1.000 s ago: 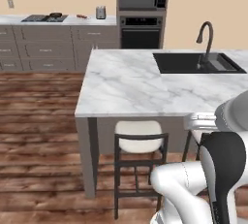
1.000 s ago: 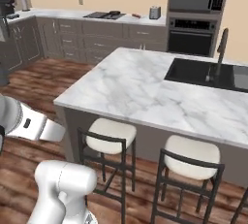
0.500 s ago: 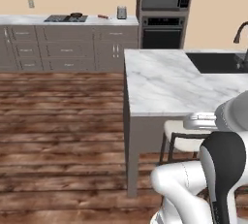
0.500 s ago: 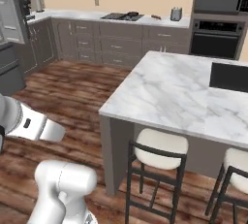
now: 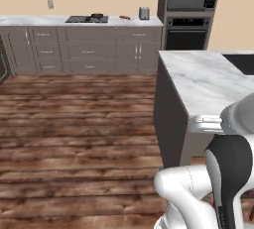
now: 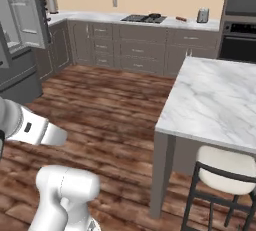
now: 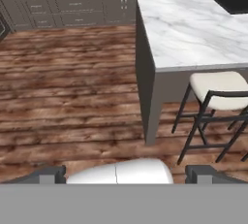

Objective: Place the cold items (sweet potato and lime) from the fridge in one tupperware on the dining counter. Place the warm items (hot dog and kebab skewer) in the stove area in another tupperware.

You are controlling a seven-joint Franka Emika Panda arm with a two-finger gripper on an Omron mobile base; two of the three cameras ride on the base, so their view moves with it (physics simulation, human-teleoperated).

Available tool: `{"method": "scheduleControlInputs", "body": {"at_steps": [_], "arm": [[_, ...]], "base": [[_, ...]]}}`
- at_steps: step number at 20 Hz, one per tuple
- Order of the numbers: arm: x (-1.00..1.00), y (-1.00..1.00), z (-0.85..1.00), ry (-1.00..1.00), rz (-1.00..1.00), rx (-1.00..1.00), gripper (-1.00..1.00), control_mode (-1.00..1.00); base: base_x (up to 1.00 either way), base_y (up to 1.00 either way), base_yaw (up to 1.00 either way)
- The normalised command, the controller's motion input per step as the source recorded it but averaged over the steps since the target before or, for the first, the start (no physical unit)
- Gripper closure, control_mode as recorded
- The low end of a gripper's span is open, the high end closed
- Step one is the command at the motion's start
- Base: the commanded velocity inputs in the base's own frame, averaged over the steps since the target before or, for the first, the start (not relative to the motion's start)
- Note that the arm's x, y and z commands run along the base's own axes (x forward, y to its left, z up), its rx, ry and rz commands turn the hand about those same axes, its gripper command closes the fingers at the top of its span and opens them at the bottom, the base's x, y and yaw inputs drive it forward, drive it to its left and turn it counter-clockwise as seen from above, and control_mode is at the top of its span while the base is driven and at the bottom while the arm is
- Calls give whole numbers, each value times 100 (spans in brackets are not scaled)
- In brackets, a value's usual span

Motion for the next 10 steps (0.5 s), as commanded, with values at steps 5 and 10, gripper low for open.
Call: {"method": "scheduleControlInputs", "body": {"at_steps": [5, 10], "arm": [[0, 0, 0, 0, 0, 0, -100, 100], [0, 0, 0, 0, 0, 0, -100, 100]], "base": [[82, 100, -18], [99, 97, -29]]}}
